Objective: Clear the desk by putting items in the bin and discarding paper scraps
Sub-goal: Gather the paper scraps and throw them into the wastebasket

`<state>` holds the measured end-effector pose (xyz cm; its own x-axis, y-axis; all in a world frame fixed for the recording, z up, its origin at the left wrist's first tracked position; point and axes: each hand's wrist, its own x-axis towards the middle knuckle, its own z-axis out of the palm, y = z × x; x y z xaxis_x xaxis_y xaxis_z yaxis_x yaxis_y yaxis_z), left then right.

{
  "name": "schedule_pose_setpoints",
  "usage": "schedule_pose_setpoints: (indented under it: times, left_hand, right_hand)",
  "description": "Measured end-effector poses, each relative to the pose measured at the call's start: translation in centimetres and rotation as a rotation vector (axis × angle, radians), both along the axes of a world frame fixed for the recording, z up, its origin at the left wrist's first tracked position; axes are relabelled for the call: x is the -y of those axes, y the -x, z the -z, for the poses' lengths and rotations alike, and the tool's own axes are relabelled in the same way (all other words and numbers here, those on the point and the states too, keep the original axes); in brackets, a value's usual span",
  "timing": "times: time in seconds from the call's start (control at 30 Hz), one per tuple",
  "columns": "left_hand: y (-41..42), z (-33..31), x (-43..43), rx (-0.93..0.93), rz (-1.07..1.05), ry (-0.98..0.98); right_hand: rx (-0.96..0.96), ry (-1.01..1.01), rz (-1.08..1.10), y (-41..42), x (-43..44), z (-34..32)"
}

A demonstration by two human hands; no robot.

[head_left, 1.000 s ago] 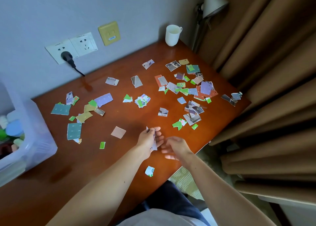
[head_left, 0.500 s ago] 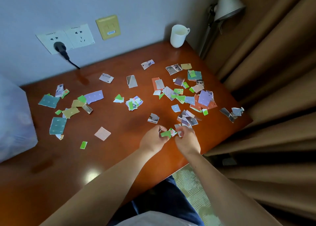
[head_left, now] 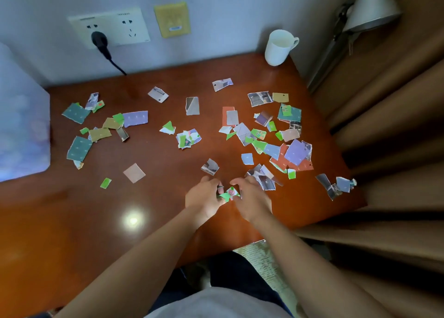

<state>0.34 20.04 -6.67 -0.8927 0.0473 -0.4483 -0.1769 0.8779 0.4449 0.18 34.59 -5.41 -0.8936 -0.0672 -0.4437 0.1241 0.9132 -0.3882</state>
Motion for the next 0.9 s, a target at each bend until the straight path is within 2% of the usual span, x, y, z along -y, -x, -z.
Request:
schedule_pose_setpoints:
  times: [0.2, 0.3, 0.47, 0.53, 0.63, 0.77, 0.83, 0.9]
  left_hand:
    - [-0.9, 0.4, 0.0, -0.048, -0.090, -0.095]
    - [-1.0, 0.2, 0.2, 0.000, -0.157, -0.200]
    - [-0.8, -0.2, 0.1, 0.051, -0.527, -0.504]
    - [-0.8, -0.6, 0.4, 0.081, -0.657, -0.638]
    - [-0.9, -1.7, 1.0, 0.160, -0.778, -0.800]
    - [-1.3, -2.2, 1.8, 0.243, -0.841, -0.975]
    - [-1.4, -2.2, 1.9, 0.269, -0.864, -1.105]
    - [-1.4, -2.3, 2.0, 0.314, -0.883, -1.203]
  right_hand:
    - [-0.040, -0.030, -0.141, 1.0, -0.4, 0.4]
    - [-0.039, -0.047, -0.195, 1.5, -0.5, 0.2]
    - [-0.086, -0.058, -0.258, 1.8, -0.7, 0.3]
    - [-0.047, 0.038, -0.174, 1.7, -0.6, 0.5]
    - [0.090, 0.359, 0.117, 1.7, 0.1, 0.1]
    - [0.479, 0.744, 0.638, 2.1, 1.6, -1.9]
    - [0.488, 0.741, 0.650, 2.0, 1.9, -1.9]
    - [0.288, 0.535, 0.383, 1.6, 1.8, -0.8]
